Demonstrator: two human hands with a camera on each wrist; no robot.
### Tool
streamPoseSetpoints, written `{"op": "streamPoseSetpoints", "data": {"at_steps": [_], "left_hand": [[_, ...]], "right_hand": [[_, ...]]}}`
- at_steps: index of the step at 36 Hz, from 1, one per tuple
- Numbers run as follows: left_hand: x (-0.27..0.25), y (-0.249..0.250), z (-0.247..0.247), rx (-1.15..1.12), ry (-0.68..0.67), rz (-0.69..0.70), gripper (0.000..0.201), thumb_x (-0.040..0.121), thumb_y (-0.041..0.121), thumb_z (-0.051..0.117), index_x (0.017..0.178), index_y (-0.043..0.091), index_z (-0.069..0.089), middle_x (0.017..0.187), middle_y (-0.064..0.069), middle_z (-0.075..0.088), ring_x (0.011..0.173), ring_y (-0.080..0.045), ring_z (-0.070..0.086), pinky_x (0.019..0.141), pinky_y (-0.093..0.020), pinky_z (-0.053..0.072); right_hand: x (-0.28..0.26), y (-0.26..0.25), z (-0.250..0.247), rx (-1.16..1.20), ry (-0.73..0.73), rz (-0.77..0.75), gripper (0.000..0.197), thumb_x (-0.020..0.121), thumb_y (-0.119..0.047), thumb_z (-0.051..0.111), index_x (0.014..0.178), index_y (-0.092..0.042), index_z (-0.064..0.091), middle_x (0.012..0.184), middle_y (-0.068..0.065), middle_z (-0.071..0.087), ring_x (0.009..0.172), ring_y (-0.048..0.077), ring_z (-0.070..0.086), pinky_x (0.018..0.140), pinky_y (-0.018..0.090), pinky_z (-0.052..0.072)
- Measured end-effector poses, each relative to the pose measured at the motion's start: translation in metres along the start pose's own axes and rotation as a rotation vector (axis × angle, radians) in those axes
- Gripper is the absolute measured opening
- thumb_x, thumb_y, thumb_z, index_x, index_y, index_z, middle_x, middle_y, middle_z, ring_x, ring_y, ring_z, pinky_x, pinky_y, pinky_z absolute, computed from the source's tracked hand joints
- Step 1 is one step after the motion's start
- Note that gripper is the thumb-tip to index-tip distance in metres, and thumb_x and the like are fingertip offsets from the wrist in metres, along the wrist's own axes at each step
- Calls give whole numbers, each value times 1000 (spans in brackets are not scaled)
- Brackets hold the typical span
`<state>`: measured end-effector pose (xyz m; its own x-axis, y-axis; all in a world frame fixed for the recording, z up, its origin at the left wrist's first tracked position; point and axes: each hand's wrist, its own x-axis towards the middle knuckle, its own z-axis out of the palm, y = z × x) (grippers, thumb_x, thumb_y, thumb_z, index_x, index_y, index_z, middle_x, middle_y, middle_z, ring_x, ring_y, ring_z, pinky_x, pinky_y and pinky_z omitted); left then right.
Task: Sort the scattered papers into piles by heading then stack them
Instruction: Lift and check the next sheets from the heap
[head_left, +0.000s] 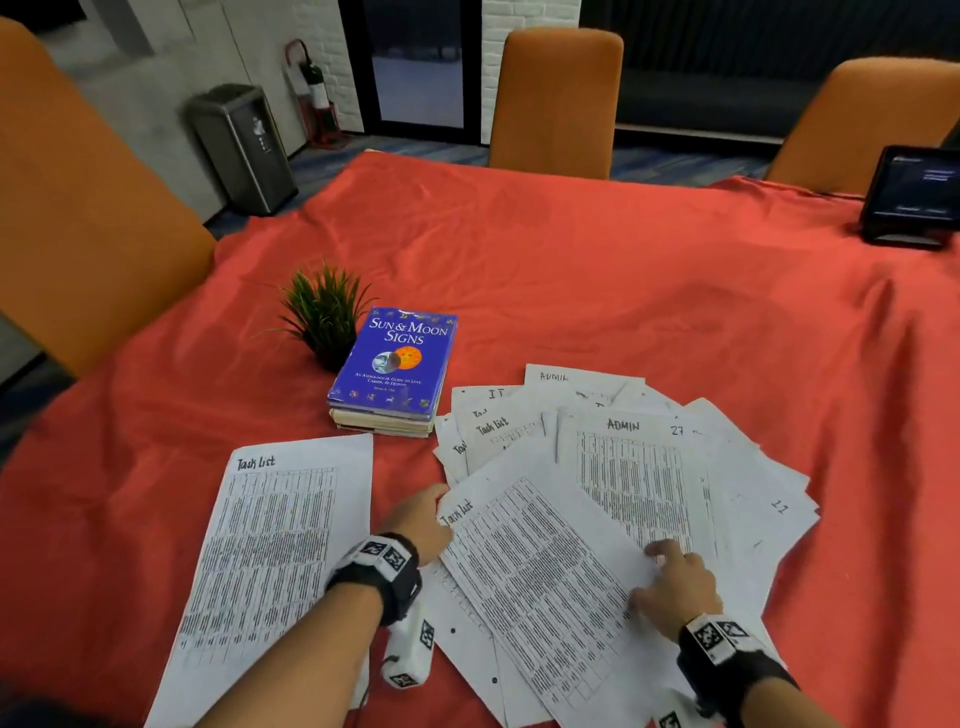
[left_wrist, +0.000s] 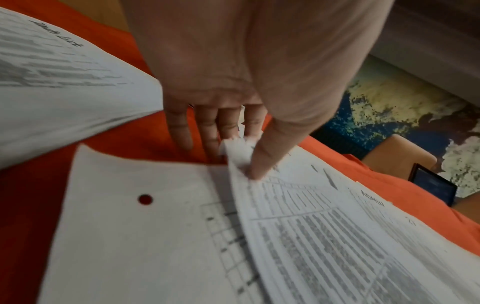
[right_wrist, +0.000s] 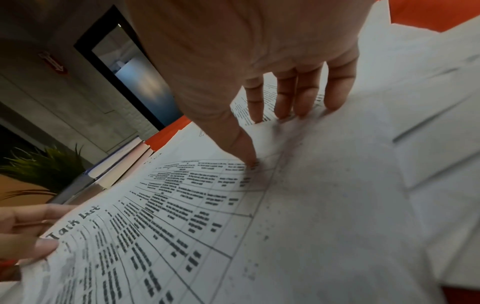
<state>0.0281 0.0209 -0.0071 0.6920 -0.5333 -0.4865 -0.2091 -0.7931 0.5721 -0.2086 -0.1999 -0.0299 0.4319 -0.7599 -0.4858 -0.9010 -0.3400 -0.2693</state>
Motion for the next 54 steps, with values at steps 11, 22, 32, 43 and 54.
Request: {"op": "streamPoseSetpoints", "data": {"at_steps": [11,22,32,43,54], "left_hand": [[-19,16,12,-173,105,327,47,69,-17,44,54,22,65,83,11,57,90,-10,58,80,-24,47],[-16,56,31,-594,65,336,23,86,7,64,90,28,68,94,11,69,86,-13,62,76,-26,50],[4,88,82,-381,-200,-100,67,85,19,69,144,19,37,135,-9,53,113,-24,58,88,-29,52],[-15,110,98,-255,59,133,47,85,12,67,130,19,57,125,9,58,118,-14,56,98,-24,44],[-19,117,103,-350,-10,86,62,93,31,60,148,24,33,153,2,38,141,-23,37,113,-36,34]], "right_hand": [[-3,-9,-11,125,120,-122,104,61,-33,79,148,-35,22,141,10,38,124,31,43,101,47,40],[13,13,-18,574,73,-183,7,75,-13,70,70,-14,65,71,9,67,67,27,61,62,33,45],[14,42,-21,669,124,35,13,91,-2,54,82,0,63,70,10,61,73,24,55,62,29,38],[15,49,-17,987,86,9,27,73,16,63,62,-7,56,45,-7,55,40,5,44,39,12,32],[12,49,-19,825,190,-82,20,90,8,51,86,-8,63,92,18,63,89,21,59,94,48,45]]}}
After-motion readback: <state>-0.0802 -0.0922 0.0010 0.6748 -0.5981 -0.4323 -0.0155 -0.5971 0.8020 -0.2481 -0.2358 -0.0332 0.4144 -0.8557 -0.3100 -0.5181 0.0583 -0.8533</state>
